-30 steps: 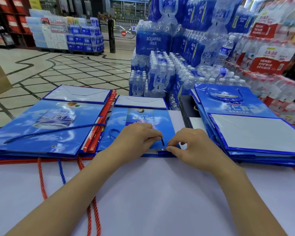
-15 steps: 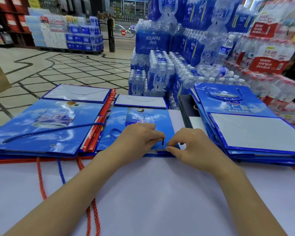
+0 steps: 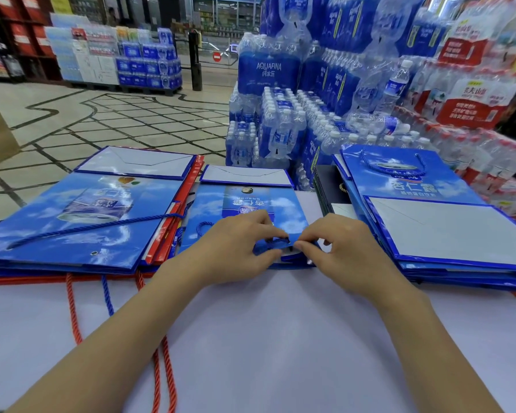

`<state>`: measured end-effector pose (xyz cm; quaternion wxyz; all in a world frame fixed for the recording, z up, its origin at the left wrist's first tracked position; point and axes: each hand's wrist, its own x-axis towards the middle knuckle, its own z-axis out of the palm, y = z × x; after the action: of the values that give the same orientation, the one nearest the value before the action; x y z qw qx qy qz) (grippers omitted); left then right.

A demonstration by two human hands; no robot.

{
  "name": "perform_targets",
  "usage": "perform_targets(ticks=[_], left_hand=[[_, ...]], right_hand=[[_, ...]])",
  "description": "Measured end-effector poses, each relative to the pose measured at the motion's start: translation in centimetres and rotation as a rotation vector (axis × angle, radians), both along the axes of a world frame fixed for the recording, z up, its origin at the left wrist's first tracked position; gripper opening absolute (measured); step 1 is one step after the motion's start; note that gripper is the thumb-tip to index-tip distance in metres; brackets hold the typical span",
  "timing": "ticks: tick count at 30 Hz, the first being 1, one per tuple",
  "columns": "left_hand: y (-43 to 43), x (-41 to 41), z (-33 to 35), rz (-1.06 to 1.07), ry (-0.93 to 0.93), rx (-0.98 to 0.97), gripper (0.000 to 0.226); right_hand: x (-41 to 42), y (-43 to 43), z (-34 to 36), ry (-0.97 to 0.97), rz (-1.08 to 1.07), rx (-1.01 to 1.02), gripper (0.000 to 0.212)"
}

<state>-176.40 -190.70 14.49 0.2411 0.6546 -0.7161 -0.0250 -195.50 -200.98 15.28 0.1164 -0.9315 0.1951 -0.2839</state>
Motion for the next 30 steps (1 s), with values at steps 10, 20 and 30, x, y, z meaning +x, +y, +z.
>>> perform_targets(ticks=[10, 20, 30], left_hand=[[-0.7, -0.6, -0.6, -0.001, -0.115, -0.100, 0.038], [-1.3, -0.9, -0.9, -0.005, -0.076, -0.102, 0.036], [-1.3, -1.0, -0.8, 0.119, -0.005, 0.046, 0.038]], right_hand=[[0.4, 0.8, 0.6, -0.179, -0.173, -0.040, 0.013], [3.1, 1.9, -2.0, 0.037, -0.439, 0.006, 0.031], [2.6, 1.7, -1.8, 0.116, -0.316, -0.021, 0.034]])
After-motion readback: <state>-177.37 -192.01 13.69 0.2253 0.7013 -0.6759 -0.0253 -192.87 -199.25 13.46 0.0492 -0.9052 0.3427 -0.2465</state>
